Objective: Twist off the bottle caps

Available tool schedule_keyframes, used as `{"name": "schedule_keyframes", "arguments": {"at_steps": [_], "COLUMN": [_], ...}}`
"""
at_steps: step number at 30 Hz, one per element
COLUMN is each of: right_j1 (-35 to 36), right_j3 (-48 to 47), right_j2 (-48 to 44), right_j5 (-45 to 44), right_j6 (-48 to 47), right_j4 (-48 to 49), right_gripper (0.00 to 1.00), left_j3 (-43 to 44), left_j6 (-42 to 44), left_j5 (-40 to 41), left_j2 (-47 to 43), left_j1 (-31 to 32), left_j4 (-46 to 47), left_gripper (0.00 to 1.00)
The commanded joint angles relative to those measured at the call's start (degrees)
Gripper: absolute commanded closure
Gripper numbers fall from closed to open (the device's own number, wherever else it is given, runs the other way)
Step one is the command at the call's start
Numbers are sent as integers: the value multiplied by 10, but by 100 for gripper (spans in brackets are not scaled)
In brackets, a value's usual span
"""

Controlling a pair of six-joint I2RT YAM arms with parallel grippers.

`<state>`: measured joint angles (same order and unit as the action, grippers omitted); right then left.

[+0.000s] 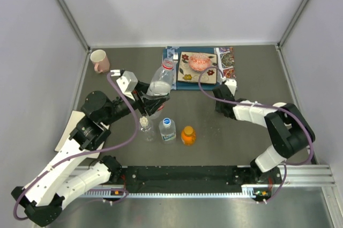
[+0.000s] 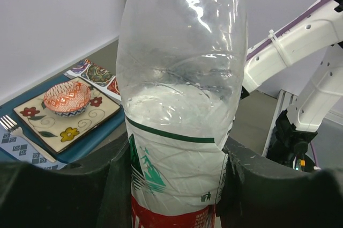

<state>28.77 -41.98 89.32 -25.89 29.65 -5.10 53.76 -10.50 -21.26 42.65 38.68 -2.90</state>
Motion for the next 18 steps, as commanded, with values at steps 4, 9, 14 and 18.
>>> {"name": "schedule_keyframes", "arguments": {"at_steps": [4,9,14,18], "right_j1": [-10,-10,-9,-9], "right_j3": [-36,-34,-32,-31], "right_j2": [30,28,20,13], "right_j5": [22,39,45,49], "right_j6": [4,12,17,16], "right_j4": [-5,-18,-28,-35], "right_gripper": [100,92,85,75], "left_j3": [-1,-3,-4,-4], "left_j6": [5,6,6,6], "left_j5": [2,3,2,2], "left_j2": [1,1,1,1], "left_j1": [-1,-1,-1,-2], "left_j4": [18,18,18,18], "left_gripper": [48,48,48,48]}}
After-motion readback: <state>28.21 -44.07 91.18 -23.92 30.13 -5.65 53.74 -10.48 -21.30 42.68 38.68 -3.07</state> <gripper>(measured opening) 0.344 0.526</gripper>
